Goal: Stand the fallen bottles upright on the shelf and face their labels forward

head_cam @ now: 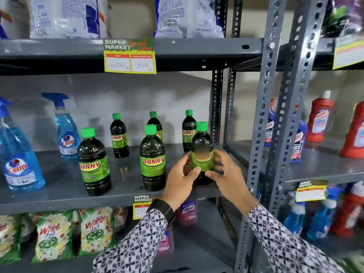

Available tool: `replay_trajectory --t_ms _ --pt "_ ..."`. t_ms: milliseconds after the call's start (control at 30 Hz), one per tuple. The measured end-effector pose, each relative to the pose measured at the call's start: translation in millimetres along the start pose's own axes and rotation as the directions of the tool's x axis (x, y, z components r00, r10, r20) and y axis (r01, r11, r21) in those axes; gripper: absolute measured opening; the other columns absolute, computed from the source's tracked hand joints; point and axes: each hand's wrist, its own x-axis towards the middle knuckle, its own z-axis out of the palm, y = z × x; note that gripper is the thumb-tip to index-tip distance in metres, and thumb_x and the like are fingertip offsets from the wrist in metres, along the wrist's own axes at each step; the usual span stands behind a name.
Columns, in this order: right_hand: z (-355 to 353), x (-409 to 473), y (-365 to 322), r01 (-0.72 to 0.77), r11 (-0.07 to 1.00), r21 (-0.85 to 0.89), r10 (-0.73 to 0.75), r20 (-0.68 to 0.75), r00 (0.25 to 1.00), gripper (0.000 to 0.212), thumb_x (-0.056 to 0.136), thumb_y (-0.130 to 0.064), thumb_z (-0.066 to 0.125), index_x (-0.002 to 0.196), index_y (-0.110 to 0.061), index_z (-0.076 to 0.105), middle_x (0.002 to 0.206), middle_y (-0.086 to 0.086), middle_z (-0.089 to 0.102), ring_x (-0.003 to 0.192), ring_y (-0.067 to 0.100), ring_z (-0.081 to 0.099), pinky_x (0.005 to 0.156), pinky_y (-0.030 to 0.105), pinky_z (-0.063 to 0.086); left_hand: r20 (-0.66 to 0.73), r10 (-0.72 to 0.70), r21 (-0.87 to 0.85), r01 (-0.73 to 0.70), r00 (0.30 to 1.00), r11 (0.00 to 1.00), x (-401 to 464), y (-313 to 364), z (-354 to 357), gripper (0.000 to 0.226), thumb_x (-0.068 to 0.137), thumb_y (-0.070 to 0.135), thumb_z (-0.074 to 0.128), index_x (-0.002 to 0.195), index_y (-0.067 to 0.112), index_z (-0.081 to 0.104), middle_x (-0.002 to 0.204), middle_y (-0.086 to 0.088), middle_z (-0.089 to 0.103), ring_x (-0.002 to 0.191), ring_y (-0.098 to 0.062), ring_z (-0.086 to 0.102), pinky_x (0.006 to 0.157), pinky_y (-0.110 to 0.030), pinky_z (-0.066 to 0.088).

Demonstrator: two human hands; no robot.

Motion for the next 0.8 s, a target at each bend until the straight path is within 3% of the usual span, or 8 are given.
replay_trajectory --t_ms 167,300,400,567,700,800 --pt "0.0 -1.9 3.1 0.005 1.000 0.009 -0.005 0.010 1.000 0.072 0.091 0.005 0.077 0.151 -0.024 0.050 0.129 -0.016 0.065 0.114 -0.009 0.065 0.092 0.003 0.049 -0.018 0.022 0.005 -0.022 1.000 1.000 -1.0 -3.6 0.3 0.062 0.092 0.025 0.073 0.148 0.023 0.049 0.133 0.008 0.067 0.118 -0.003 0.065 0.106 -0.031 0.052" --pt "1.2 -3.4 1.8 0.009 1.000 0.004 -0.009 0.018 1.000 0.075 0.093 0.007 0.075 0.156 -0.022 0.047 0.130 -0.016 0.064 0.109 -0.025 0.061 0.093 0.002 0.047 -0.030 0.035 0.000 -0.035 0.999 0.999 -1.3 -4.9 1.2 0.057 0.092 0.023 0.073 0.145 0.026 0.051 0.131 0.010 0.068 0.117 -0.003 0.065 0.105 -0.029 0.052" --pt "1.6 -5.8 0.5 -0.007 1.000 0.000 0.007 0.001 1.000 0.075 0.094 0.007 0.074 0.157 -0.021 0.046 0.130 -0.017 0.063 0.108 -0.028 0.060 0.094 0.001 0.047 -0.017 0.043 -0.001 -0.043 0.999 0.999 -1.4 -6.6 0.6 0.056 0.091 0.025 0.073 0.143 0.029 0.053 0.129 0.011 0.069 0.116 -0.004 0.065 0.104 -0.030 0.053" --pt "2.6 -12.0 -8.1 -0.008 0.999 -0.041 0.008 -0.006 1.000 0.075 0.096 0.006 0.071 0.159 -0.022 0.043 0.132 -0.018 0.063 0.121 -0.002 0.066 0.099 0.008 0.051 0.003 0.035 -0.002 -0.035 0.999 0.999 -2.0 -5.2 -2.2 0.060 0.091 0.026 0.073 0.146 0.027 0.051 0.128 0.011 0.069 0.114 -0.004 0.066 0.104 -0.032 0.053" --pt "3.1 -17.8 -17.4 -0.041 0.996 -0.075 0.042 0.006 0.999 0.075 0.098 0.004 0.069 0.161 -0.026 0.040 0.129 -0.034 0.057 0.118 -0.016 0.061 0.111 0.025 0.052 0.028 0.028 -0.024 -0.027 0.999 0.999 -7.4 -0.5 -4.1 0.061 0.093 0.025 0.071 0.149 0.026 0.048 0.130 0.009 0.069 0.114 0.001 0.065 0.106 -0.032 0.052" --pt "8.7 -24.4 -23.9 -0.036 0.998 -0.056 0.034 -0.031 0.999 0.077 0.100 -0.001 0.068 0.164 -0.027 0.033 0.145 -0.027 0.055 0.134 -0.011 0.053 0.123 0.038 0.043 0.077 0.040 -0.021 -0.039 0.996 0.999 -21.4 9.0 -13.7 0.063 0.097 0.027 0.066 0.154 0.028 0.040 0.139 0.012 0.062 0.117 0.014 0.058 0.110 -0.020 0.045"
